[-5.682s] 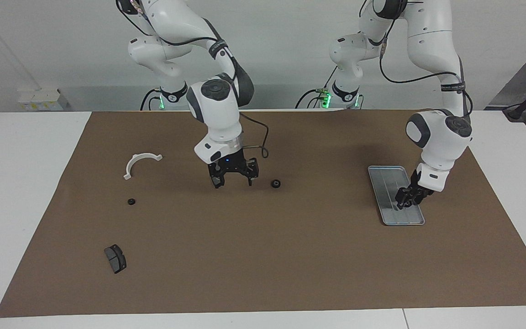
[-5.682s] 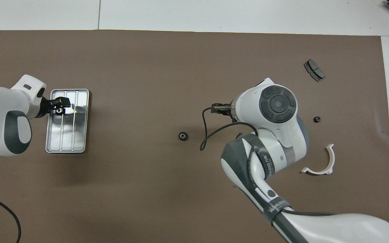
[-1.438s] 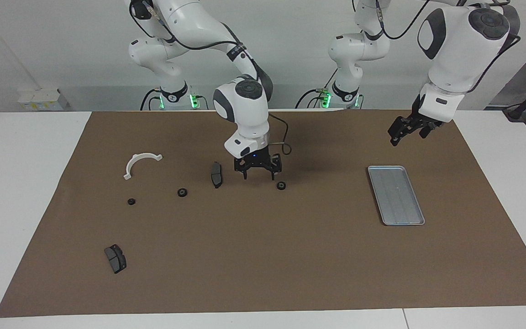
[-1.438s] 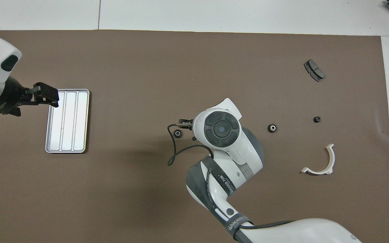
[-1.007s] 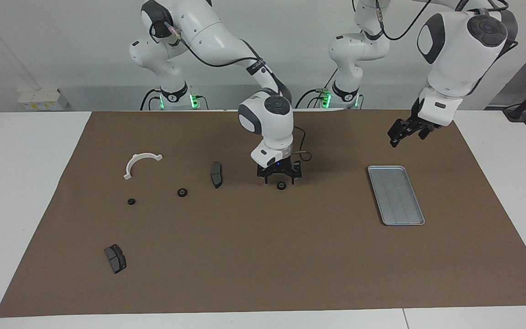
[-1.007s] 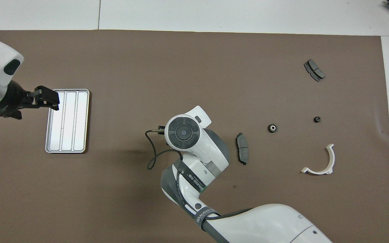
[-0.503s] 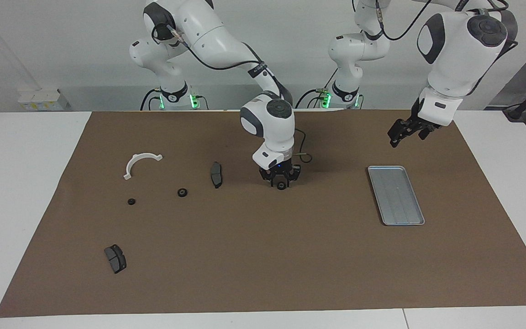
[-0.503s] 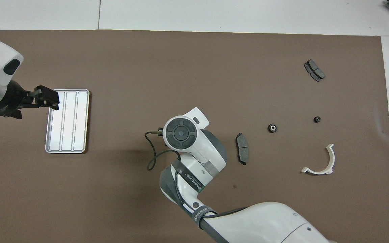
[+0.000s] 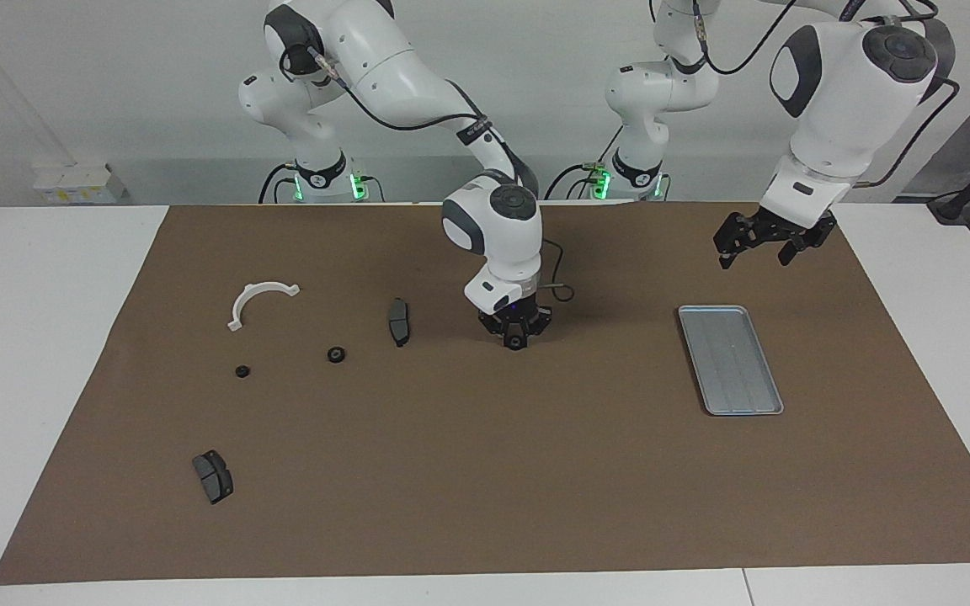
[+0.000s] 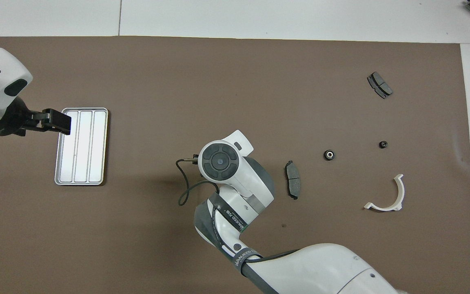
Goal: Place bearing gear from tray to pile
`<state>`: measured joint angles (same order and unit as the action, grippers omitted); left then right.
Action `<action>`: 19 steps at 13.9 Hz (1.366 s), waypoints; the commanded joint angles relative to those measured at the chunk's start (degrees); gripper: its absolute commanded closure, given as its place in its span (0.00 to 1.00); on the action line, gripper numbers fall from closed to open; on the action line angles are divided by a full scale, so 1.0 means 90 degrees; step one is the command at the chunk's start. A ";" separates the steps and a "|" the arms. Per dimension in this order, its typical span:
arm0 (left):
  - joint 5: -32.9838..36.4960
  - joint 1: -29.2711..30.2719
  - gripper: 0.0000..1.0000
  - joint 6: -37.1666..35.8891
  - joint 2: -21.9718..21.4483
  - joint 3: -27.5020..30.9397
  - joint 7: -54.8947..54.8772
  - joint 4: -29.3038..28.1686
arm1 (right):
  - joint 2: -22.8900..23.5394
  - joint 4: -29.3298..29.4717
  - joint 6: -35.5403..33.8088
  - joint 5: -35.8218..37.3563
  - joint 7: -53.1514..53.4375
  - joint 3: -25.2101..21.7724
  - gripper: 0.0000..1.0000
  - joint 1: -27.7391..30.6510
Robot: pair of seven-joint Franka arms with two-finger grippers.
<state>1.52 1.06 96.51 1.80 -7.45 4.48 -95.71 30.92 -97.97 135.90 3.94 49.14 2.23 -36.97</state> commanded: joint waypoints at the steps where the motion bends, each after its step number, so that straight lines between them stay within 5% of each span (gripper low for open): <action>1: 0.0045 0.0088 0.00 0.0136 -0.0160 -0.0041 -0.0126 -0.0215 | -0.0211 -0.0042 -0.0032 0.0158 0.0048 -0.0004 1.00 0.0414; 7: 0.0055 0.0088 0.00 0.0136 -0.0170 -0.0041 -0.0136 -0.0196 | -0.1305 -0.0598 -0.0462 0.0148 -0.1960 0.0006 1.00 0.2161; 13: 0.0055 0.0088 0.00 0.0136 -0.0170 -0.0041 -0.0136 -0.0196 | -0.1063 -0.0716 -0.0209 -0.0066 -0.3963 0.0016 1.00 0.3578; 17: 0.0055 0.0088 0.00 0.0136 -0.0170 -0.0041 -0.0136 -0.0196 | -0.0750 -0.0735 0.0221 -0.0067 -0.4161 0.0016 0.86 0.3892; 18: 0.0055 0.0088 0.00 0.0136 -0.0170 -0.0041 -0.0136 -0.0196 | -0.0740 -0.0716 0.0212 -0.0076 -0.4151 0.0025 0.70 0.3922; 19: 0.0055 0.0088 0.00 0.0136 -0.0170 -0.0041 -0.0136 -0.0196 | -0.0740 -0.0716 0.0212 -0.0076 -0.4151 0.0016 0.24 0.3922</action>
<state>1.52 1.07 96.72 1.79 -7.45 4.24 -95.72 24.50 -104.35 137.00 4.18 13.05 1.47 -2.67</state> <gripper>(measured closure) 0.000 0.652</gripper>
